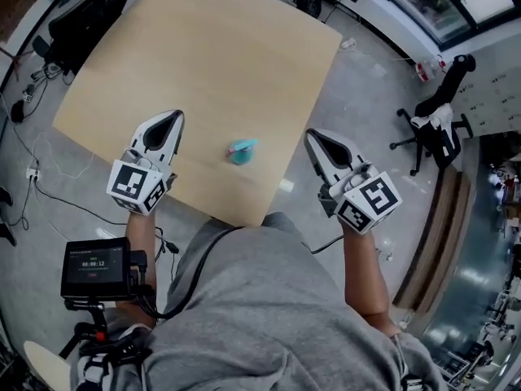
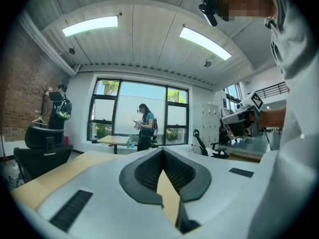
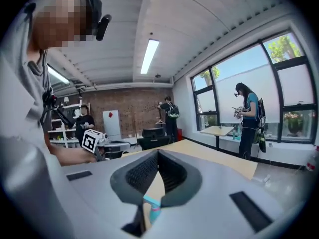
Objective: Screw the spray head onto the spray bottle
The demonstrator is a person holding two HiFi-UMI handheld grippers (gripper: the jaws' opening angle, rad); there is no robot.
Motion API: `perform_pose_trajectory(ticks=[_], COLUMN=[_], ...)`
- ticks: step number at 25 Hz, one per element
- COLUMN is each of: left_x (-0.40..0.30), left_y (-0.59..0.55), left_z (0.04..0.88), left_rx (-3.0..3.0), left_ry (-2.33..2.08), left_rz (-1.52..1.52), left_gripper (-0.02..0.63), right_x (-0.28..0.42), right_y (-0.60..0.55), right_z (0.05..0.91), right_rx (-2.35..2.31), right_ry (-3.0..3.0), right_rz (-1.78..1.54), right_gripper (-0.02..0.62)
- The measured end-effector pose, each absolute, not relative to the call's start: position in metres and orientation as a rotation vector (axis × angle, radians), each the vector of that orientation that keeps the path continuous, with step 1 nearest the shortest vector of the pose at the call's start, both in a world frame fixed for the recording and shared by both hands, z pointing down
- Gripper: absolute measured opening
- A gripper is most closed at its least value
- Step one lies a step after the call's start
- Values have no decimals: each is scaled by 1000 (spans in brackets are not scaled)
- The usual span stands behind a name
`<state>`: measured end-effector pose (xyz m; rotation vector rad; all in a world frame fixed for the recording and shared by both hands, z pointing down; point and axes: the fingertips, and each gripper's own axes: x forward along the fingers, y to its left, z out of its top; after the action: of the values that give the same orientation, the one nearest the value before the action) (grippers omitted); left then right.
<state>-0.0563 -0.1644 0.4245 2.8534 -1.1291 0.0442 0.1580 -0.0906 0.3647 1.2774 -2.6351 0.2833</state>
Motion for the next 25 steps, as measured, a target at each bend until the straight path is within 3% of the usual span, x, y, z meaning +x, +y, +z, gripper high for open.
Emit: perform_pose_trajectory(ticks=[3,9,16,25], left_x=[-6,-4,98,93], left_y=[-96,-77,72,102], left_z=[395,390,370,365], left_rx=[2929,2862,2896,2905], left_ry=[-1110,-1100,-1068,-1098], left_rz=[58,0,30,33], left_gripper=[3,3,5,3], right_x=[193,179,270,257], right_y=[-32,-23,118,135], right_z=[337,337,318,330], right_rx=[1282,1212,1270,1225], right_ry=[-2709,-2704,-2728,-2742], right_rz=[173,45,-10,0], right_gripper=[6,6,6,6])
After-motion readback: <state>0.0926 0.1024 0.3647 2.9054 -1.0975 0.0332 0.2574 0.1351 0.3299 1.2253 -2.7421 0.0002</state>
